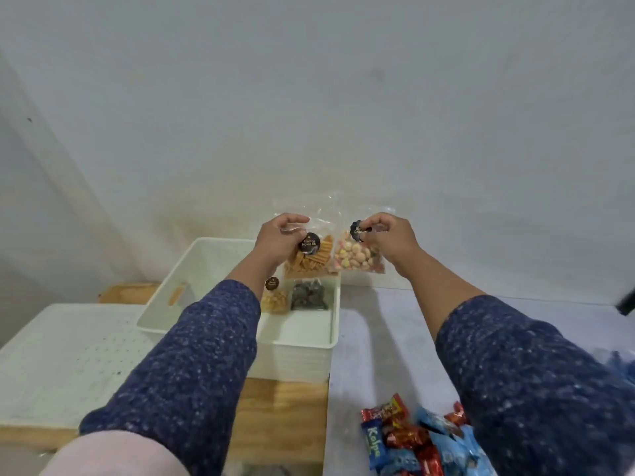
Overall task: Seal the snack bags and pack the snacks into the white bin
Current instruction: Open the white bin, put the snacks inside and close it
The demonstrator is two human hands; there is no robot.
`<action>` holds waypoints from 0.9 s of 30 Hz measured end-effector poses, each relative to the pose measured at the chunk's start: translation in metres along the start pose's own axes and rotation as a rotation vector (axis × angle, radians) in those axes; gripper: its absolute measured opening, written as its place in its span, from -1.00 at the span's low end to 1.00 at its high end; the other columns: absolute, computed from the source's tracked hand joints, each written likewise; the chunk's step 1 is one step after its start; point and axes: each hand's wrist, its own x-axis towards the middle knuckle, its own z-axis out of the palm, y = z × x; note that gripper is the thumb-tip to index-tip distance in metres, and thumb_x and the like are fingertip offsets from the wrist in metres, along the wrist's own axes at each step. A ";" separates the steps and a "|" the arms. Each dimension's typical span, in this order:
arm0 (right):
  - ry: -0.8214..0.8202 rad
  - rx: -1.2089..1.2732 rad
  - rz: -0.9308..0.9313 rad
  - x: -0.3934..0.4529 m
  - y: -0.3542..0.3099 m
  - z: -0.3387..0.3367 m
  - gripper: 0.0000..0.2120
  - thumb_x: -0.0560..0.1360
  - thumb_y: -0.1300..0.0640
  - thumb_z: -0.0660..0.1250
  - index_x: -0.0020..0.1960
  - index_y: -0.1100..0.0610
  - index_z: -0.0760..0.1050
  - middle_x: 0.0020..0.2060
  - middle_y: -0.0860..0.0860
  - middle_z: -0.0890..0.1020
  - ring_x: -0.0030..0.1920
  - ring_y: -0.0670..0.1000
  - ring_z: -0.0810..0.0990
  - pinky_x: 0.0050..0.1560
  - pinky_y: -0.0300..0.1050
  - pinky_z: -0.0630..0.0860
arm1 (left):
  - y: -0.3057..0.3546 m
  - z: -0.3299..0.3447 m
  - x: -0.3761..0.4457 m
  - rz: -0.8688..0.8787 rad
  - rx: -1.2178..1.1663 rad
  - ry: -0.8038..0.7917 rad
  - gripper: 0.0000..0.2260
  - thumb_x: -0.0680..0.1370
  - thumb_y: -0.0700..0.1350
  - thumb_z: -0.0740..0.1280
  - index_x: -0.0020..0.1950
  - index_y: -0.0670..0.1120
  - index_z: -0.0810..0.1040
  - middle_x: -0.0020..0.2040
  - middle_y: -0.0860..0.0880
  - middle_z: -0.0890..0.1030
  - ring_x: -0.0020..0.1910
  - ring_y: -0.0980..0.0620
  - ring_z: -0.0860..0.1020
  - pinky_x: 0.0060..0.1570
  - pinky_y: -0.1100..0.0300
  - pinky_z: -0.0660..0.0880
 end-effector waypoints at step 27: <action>0.009 -0.304 0.435 0.043 0.156 0.191 -0.54 0.36 0.53 0.19 -0.29 -0.04 0.51 0.01 0.20 0.61 -0.06 0.15 0.63 -0.04 -0.08 0.60 | -0.220 -0.066 0.101 -0.314 0.228 -0.333 -0.78 0.47 -0.24 0.34 -0.01 0.08 0.55 0.11 0.00 0.55 0.13 -0.03 0.54 0.19 0.07 0.50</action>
